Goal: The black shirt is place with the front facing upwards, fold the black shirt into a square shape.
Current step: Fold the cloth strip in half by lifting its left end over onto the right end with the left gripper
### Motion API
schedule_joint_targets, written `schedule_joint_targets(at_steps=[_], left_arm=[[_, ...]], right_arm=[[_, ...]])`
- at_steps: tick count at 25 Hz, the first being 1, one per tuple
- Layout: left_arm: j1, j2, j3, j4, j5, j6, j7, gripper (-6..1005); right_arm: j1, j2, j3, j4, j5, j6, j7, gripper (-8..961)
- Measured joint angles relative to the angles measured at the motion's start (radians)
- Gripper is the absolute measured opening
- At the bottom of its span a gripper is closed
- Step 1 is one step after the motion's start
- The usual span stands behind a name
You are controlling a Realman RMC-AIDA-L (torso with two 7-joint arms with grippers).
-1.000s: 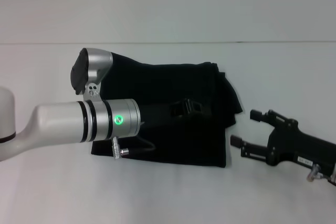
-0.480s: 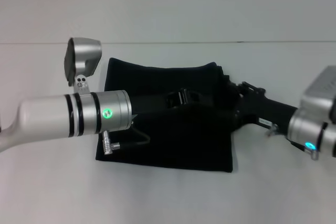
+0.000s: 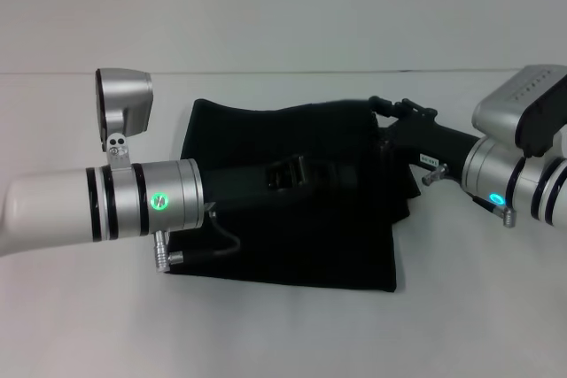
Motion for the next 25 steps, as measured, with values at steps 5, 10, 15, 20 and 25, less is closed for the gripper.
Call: schedule_joint_targets(at_steps=[5, 10, 15, 20, 25], left_arm=[[0.009, 0.001, 0.012, -0.004, 0.012, 0.017, 0.007, 23], [0.016, -0.001, 0.04, -0.01, 0.017, 0.016, 0.013, 23], [0.015, -0.008, 0.074, -0.036, 0.021, -0.018, 0.019, 24], [0.007, -0.01, 0.089, -0.091, 0.021, -0.073, 0.04, 24], [0.011, -0.011, 0.095, -0.113, 0.015, -0.113, 0.053, 24]], right_arm=[[-0.005, -0.003, 0.0, -0.007, 0.044, 0.003, -0.002, 946], [-0.028, -0.007, 0.002, -0.017, 0.062, 0.005, -0.009, 946], [-0.047, -0.009, 0.006, -0.03, 0.075, 0.013, -0.009, 946], [-0.067, -0.011, 0.024, -0.046, 0.08, 0.015, -0.011, 946], [-0.09, -0.011, 0.065, -0.058, 0.08, 0.015, -0.011, 946]])
